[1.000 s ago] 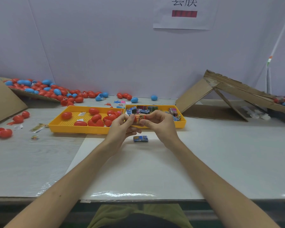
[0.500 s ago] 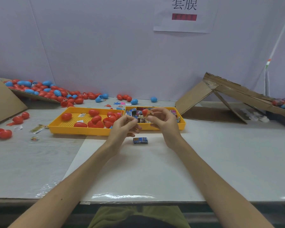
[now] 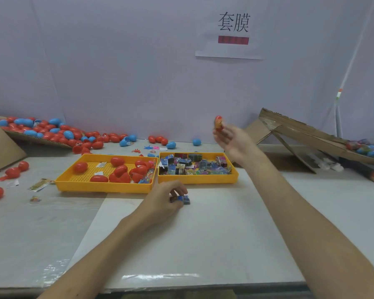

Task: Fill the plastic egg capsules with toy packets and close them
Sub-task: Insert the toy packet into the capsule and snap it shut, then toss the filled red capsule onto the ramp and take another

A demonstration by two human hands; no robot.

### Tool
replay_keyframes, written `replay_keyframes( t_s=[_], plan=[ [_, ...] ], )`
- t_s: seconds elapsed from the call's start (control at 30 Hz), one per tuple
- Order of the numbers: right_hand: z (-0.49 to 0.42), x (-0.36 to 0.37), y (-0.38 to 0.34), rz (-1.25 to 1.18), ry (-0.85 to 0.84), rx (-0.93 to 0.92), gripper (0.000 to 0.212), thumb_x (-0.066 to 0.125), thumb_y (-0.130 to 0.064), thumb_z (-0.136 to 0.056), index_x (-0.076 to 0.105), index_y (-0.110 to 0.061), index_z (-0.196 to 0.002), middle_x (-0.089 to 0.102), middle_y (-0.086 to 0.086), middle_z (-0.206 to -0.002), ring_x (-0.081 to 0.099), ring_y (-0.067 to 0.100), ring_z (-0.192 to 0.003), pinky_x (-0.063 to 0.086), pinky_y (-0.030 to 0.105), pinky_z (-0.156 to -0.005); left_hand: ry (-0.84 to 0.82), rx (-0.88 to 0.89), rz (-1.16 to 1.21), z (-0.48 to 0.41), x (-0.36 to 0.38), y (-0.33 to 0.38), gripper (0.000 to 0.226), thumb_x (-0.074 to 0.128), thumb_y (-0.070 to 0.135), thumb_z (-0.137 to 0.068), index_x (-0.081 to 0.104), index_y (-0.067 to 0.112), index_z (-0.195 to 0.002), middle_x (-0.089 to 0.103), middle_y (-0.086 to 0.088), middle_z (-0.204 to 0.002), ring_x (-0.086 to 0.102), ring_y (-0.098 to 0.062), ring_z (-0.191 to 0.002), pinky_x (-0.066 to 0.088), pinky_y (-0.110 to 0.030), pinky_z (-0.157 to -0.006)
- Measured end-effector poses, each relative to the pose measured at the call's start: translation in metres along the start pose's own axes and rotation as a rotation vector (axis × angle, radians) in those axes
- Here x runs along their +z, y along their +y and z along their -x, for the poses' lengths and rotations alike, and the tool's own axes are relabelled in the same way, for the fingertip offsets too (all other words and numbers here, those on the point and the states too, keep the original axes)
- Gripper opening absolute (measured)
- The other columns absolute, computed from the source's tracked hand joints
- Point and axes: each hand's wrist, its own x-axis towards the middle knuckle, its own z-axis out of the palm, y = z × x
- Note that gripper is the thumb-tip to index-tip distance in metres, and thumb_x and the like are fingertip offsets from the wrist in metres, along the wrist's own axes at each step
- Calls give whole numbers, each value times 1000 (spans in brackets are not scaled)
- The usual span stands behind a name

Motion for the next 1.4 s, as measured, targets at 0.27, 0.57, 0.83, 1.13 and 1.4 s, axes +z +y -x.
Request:
replay_keyframes(
  t_s=[0.27,0.57,0.83,1.13,1.4],
  plan=[
    [-13,-24,-17,382,183,-16,36,50,-19,-104,50,0,-135,67,17,-107,70,25,-85,57,32,-70,-24,14,-50,-1,0,-1,29,72,7,-87,62,33,-97,66,14,-98,61,-5,-92,46,-10,-70],
    [36,-39,94,964,143,-479,22,61,1,-92,73,-16,-87,72,-3,-84,66,4,-78,48,11,-71,-16,8,-74,2,0,-2,21,72,15,-90,65,33,-99,63,21,-98,59,0,-95,45,-12,-73],
    [29,-53,101,1481,173,-473,26,49,-33,-103,68,-30,-121,63,-8,-128,48,13,-126,27,36,-103,238,99,-119,2,-10,4,17,62,5,-97,72,17,-104,70,8,-101,60,-7,-95,45,-17,-81],
    [30,-55,101,1556,106,-394,30,45,-31,-104,73,-30,-116,66,-8,-118,52,13,-117,18,28,-95,727,-371,-471,-5,-55,-27,29,66,17,-89,72,25,-117,70,-2,-120,57,-27,-114,38,-46,-95],
    [35,-53,93,1279,184,-482,26,59,-5,-95,76,-14,-112,71,4,-120,61,22,-111,45,47,-104,643,-584,-455,-7,-57,-41,33,71,13,-85,69,28,-116,67,-3,-120,57,-25,-114,32,-47,-102]
  ],
)
